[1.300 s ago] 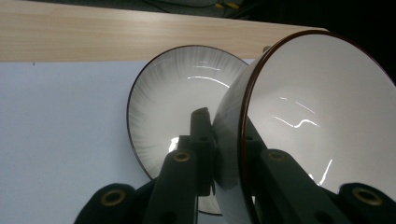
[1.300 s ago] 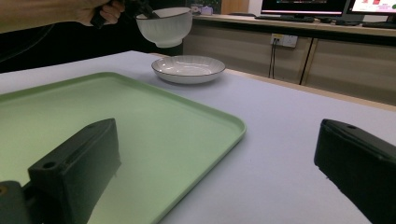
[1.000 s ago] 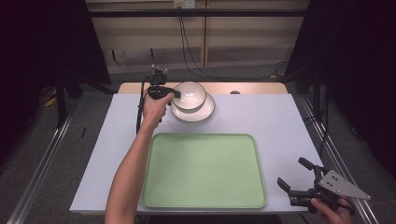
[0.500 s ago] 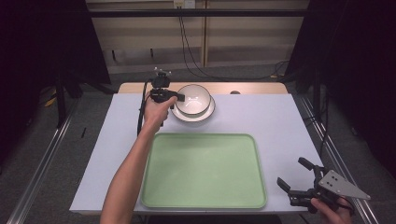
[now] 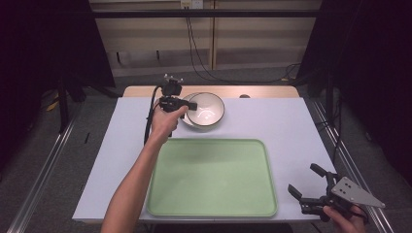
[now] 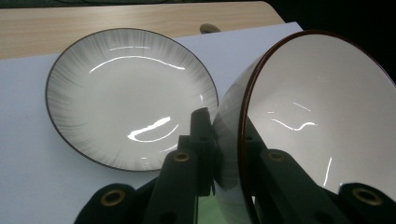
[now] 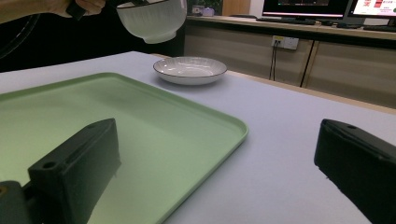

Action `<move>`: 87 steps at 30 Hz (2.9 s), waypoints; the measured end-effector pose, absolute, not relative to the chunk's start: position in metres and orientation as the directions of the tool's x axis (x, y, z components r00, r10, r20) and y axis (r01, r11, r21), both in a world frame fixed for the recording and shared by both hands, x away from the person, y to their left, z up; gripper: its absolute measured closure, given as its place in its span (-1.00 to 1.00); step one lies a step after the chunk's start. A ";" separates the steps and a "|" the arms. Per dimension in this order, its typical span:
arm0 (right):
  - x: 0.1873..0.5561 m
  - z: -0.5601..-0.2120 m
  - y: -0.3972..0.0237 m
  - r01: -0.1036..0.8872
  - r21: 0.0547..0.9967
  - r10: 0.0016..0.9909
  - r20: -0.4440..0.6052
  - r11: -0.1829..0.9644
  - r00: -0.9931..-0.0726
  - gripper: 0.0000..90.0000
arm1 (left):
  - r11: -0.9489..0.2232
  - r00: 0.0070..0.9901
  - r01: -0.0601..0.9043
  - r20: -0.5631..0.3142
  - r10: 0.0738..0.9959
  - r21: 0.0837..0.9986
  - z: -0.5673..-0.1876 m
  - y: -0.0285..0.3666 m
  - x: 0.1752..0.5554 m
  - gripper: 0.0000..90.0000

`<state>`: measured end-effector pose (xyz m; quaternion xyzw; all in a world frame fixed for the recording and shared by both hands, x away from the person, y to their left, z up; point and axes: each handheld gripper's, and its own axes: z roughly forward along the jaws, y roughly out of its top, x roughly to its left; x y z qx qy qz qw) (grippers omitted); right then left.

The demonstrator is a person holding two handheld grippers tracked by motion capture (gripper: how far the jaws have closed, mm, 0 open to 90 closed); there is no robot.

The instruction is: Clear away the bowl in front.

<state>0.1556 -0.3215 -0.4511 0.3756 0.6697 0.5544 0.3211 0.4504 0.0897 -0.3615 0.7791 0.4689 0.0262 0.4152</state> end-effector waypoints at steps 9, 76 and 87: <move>0.157 -0.452 -0.321 0.143 0.984 0.860 -0.018 0.106 -0.510 -1.00 | -0.233 0.576 0.711 -0.359 0.735 0.663 -0.367 0.073 0.436 0.82; 0.157 -0.452 -0.321 0.135 0.985 0.856 -0.019 0.103 -0.516 -1.00 | -0.422 0.648 0.744 -0.407 0.644 0.517 -0.445 -0.062 0.422 0.82; 0.158 -0.452 -0.321 0.136 0.985 0.855 -0.023 0.109 -0.518 -1.00 | -0.435 0.643 0.750 -0.399 0.653 0.497 -0.454 -0.061 0.426 0.82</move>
